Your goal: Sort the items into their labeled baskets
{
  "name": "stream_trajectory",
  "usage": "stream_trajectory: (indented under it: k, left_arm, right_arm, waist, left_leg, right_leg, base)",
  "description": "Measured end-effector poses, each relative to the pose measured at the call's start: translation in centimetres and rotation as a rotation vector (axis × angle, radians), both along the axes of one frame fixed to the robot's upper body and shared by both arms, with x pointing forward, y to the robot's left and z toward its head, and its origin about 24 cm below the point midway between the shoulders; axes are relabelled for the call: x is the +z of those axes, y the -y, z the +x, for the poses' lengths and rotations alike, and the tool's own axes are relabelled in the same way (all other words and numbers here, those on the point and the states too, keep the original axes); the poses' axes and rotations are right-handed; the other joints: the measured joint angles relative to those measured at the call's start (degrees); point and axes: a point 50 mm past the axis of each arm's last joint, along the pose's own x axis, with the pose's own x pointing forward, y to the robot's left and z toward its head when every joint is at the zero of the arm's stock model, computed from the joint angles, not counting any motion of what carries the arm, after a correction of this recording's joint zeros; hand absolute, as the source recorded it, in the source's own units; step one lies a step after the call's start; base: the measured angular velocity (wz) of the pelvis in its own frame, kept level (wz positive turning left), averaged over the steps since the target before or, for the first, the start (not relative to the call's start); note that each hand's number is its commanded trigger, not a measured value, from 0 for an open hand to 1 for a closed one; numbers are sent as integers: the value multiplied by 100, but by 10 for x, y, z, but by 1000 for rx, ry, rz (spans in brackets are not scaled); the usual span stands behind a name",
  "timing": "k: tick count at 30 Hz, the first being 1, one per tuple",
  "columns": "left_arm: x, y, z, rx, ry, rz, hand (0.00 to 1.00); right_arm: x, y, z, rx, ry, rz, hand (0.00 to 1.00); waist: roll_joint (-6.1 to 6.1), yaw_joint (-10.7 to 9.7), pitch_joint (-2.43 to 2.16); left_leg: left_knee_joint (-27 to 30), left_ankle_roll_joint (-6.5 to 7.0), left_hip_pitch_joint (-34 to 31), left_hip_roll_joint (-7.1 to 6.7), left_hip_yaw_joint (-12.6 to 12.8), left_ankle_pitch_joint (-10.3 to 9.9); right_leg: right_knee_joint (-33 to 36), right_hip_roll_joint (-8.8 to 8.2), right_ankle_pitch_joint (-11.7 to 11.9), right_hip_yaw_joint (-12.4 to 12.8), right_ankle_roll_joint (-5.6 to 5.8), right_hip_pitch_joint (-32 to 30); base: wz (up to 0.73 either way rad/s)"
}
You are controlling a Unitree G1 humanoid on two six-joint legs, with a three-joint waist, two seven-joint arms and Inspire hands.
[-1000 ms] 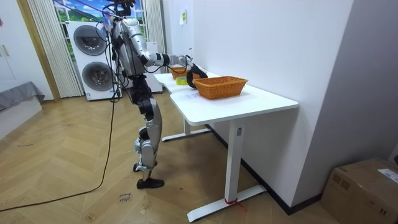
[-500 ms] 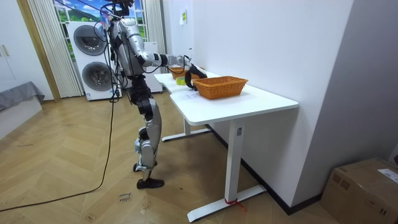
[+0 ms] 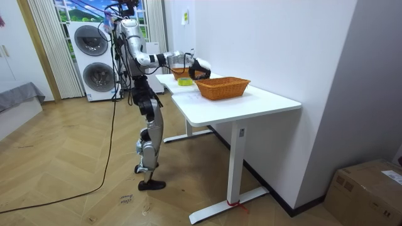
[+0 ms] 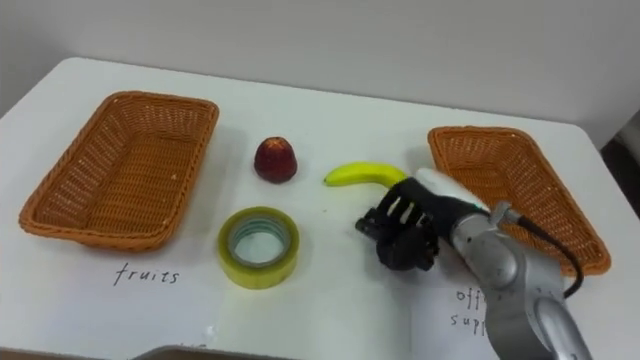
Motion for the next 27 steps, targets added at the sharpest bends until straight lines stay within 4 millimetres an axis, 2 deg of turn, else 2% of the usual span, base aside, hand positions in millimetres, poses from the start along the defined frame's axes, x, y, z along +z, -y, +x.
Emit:
stream_trajectory:
  k: [5, 14, 18, 24, 27]
  left_arm:
    - [-2, 0, -8, 5, -14, -9, 0]
    - [-7, 2, -23, 25, -65, -20, 0]
    - [-6, -1, -24, 57, -55, -18, 0]
    - [-7, 0, -27, 59, -60, -21, 0]
    - [-7, 1, -28, 60, -64, -23, 0]
  right_arm:
    - [14, 9, 2, -45, 112, 21, 100]
    - [19, 10, 3, -64, 175, 110, 100]
    - [27, 20, 3, -129, 261, 178, 100]
    - [44, 39, 3, -229, 402, 234, 100]
    - [43, 42, 3, -261, 427, 234, 100]
  waist:
    - [-7, -29, 24]
    - [-28, -60, 9]
    - [-24, -89, 13]
    - [-45, -201, -3]
    - [-41, -253, -2]
  left_leg:
    - [-33, 1, 83, 1, 54, -1]
    - [-118, 1, 157, 1, 66, -1]
    - [-93, 1, 178, -1, 60, -1]
    - [-93, 2, 95, -3, 41, -1]
    - [-85, 1, 95, -3, 44, -1]
  right_leg:
    - [-5, 4, 0, 46, 1, 45]
    - [0, 13, 0, 54, 2, 75]
    - [-7, 7, -2, 56, 4, 99]
    - [-10, 1, -4, 49, 8, 36]
    - [-9, 2, -5, 54, 9, 29]
  base:
    - [-6]
    - [0]
    - [0]
    - [0]
    - [0]
